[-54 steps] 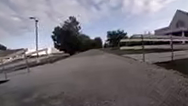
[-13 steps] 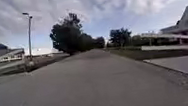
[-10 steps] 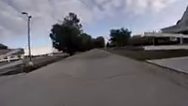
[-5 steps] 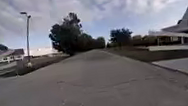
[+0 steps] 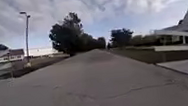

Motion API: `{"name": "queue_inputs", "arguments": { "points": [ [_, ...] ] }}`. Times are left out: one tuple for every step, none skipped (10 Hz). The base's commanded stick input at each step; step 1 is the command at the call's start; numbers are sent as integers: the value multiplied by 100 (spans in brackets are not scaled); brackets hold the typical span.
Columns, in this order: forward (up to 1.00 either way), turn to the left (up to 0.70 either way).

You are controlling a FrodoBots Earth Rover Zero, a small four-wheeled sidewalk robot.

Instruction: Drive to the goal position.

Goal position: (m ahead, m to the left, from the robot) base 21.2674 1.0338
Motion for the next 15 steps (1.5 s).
{"name": "queue_inputs", "arguments": {
  "points": [
    [70, 0],
    [70, 0],
    [70, 0],
    [70, 0],
    [70, 0],
    [70, 0],
    [70, 0],
    [70, 0],
    [70, 0],
    [70, 0],
    [70, 0],
    [70, 0],
    [70, 0],
    [70, 0],
    [70, 0]
  ]
}}
